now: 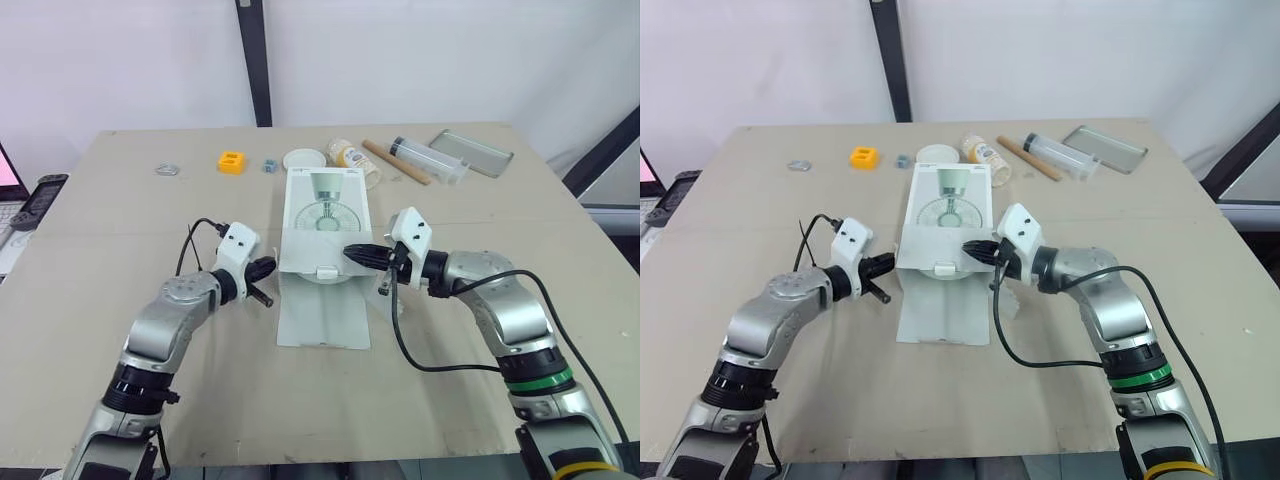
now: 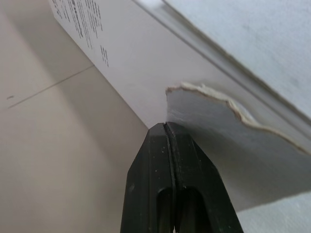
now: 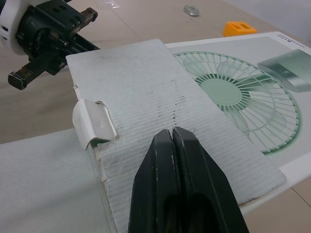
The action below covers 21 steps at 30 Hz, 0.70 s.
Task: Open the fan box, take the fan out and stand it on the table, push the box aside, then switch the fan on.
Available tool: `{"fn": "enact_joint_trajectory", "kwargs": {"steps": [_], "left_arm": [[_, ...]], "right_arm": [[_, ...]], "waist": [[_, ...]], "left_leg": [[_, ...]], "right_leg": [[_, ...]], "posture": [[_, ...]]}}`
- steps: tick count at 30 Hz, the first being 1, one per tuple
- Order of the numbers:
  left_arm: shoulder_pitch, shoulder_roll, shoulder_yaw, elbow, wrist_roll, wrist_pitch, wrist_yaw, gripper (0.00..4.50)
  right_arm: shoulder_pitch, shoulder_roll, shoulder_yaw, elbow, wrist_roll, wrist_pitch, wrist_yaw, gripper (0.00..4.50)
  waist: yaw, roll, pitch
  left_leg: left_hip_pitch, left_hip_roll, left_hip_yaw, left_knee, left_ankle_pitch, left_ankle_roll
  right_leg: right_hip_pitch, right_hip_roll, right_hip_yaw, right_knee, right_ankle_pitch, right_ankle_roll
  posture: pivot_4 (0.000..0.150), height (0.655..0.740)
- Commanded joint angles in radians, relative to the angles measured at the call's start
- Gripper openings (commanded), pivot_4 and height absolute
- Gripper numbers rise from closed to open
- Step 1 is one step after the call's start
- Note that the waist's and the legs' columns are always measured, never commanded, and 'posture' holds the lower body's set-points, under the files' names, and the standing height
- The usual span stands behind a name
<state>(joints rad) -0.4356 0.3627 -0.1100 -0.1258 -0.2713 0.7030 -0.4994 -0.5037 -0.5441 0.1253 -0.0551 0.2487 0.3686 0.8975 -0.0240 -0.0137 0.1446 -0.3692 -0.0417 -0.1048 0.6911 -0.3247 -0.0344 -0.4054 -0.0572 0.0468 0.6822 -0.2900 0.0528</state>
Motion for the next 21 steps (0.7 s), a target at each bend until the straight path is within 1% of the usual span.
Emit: {"fn": "enact_joint_trajectory", "kwargs": {"steps": [1, 21], "left_arm": [[-0.022, -0.017, -0.001, -0.011, 0.009, -0.027, 0.005, 0.0], [-0.03, -0.077, 0.012, 0.01, 0.027, -0.043, 0.022, 0.0]], "right_arm": [[0.007, -0.011, 0.003, -0.004, -0.01, 0.007, 0.004, 0.05], [0.042, 0.008, 0.013, -0.048, -0.007, 0.03, -0.017, 0.05]], "waist": [[0.0, 0.0, 0.0], [0.002, 0.0, 0.0]], "left_leg": [[0.0, 0.0, 0.0, 0.0, 0.0, 0.0], [0.0, -0.001, -0.001, 0.0, 0.0, 0.0]], "right_leg": [[0.0, 0.0, 0.0, 0.0, 0.0, 0.0], [0.0, 0.0, -0.001, 0.0, 0.0, 0.0]], "posture": [[0.15, 0.74], [0.15, 0.74]]}}
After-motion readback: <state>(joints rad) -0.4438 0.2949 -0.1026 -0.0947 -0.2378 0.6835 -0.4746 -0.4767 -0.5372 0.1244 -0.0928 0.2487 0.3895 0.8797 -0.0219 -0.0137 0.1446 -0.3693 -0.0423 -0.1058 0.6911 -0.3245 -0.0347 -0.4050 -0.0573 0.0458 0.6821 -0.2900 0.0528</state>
